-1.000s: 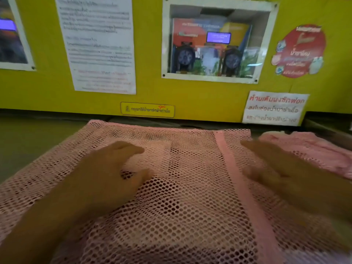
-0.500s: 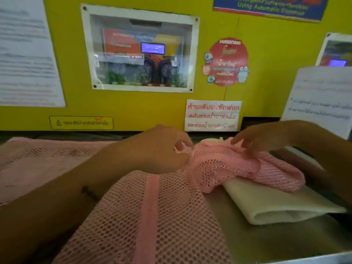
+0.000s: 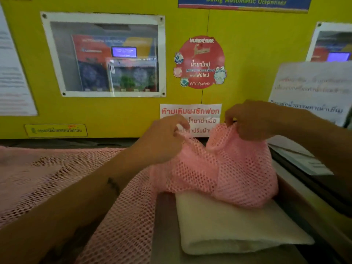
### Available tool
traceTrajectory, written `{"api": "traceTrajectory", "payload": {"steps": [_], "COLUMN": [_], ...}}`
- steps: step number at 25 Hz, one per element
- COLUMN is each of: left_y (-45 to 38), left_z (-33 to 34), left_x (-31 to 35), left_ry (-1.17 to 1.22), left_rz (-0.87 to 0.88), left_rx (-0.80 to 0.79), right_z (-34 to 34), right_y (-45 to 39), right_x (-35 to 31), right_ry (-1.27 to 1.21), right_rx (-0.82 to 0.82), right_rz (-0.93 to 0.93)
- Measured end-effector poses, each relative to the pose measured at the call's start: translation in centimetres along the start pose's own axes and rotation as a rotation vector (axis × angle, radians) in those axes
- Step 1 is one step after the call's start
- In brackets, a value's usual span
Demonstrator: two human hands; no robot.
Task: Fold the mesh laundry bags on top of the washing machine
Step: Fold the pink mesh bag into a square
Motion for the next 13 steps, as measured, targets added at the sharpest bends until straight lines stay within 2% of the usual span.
{"api": "traceTrajectory", "payload": {"steps": [3,6,8,11,13], "left_y": [-0.5,-0.2,0.2,1.5,2.2], "left_z": [-4.5,-9.5,-13.1,-16.8,-17.3], "left_x": [4.0,6.0,5.3,2.2,-0.8], "left_ry": [0.021,-0.060,-0.107,-0.112,-0.152], "left_rz": [0.248,0.393,0.381,0.267,0.139], "left_rx": [0.304,0.483,0.562,0.635,0.624], "right_z": [0.5,0.3,-0.1,-0.7,-2.5], "right_y": [-0.4,-0.9,-1.1,-0.9,-1.4], "right_x": [1.4,2.3,3.5,5.6,4.2], "right_ry": [0.010,-0.043,-0.037,0.053,0.043], "right_rx": [-0.051,-0.076,-0.077,-0.091,0.070], "right_rz": [0.088,0.083,0.118,0.290,0.327]}}
Point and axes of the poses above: each hand's wrist, its own y-axis away from the middle knuckle, its own z-axis out of the palm, x = y × z, the point moved 7 cm from there along -y, towards the middle knuckle, and after that the axes turned 7 degrees about y, right-handed, at the moved point
